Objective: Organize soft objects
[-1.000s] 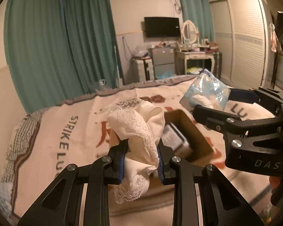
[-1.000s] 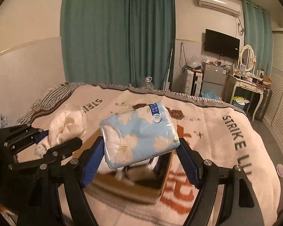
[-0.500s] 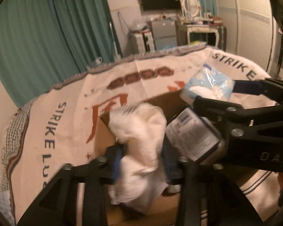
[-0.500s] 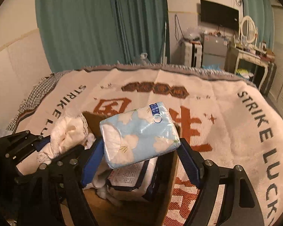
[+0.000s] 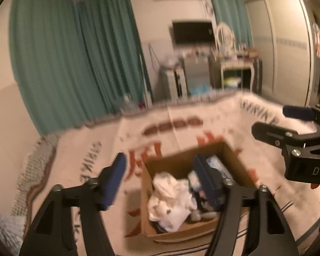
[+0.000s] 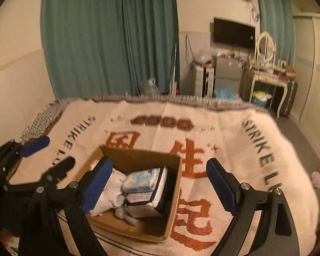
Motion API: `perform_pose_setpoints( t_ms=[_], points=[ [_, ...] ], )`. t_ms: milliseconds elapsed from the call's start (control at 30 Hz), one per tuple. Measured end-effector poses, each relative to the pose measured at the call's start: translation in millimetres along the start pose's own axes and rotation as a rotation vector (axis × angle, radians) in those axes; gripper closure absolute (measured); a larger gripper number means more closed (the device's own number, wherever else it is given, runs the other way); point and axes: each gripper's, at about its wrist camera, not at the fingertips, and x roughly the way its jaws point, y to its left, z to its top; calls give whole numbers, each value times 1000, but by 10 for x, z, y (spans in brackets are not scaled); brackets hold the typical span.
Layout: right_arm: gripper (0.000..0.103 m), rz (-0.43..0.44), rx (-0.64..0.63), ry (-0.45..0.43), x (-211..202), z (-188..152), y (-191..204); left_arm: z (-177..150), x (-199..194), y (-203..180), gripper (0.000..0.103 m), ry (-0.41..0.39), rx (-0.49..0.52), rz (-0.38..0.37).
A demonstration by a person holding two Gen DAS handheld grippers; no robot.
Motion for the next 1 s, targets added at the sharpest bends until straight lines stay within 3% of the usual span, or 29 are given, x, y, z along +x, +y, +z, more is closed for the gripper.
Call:
perform_pose_setpoints(
  t_ms=[33, 167, 300, 433, 633, 833, 1000],
  points=[
    [11, -5, -5, -29, -199, 50, 26, 53, -192, 39, 18, -47, -11, 9],
    [1, -17, -10, -130, -827, 169, 97, 190, -815, 155, 17, -165, -35, -5],
    [0, -7, -31, -221, -1381, 129, 194, 168, -1272, 183, 17, -252, -49, 39],
    [0, -35, -37, -287, -1655, -23, 217, 14, -1470, 208, 17, -312, -90, 92],
    [0, 11, -7, -312, -1594, -436, 187, -396, -1246, 196, 17, -260, -148, 89],
    [0, -9, 14, -226, -1088, -930, 88, -783, -908, 120, 17, -169, -159, 86],
    [0, -5, 54, -181, -843, -1123, -5, -899, -735, 35, 17, -110, -154, 59]
  ],
)
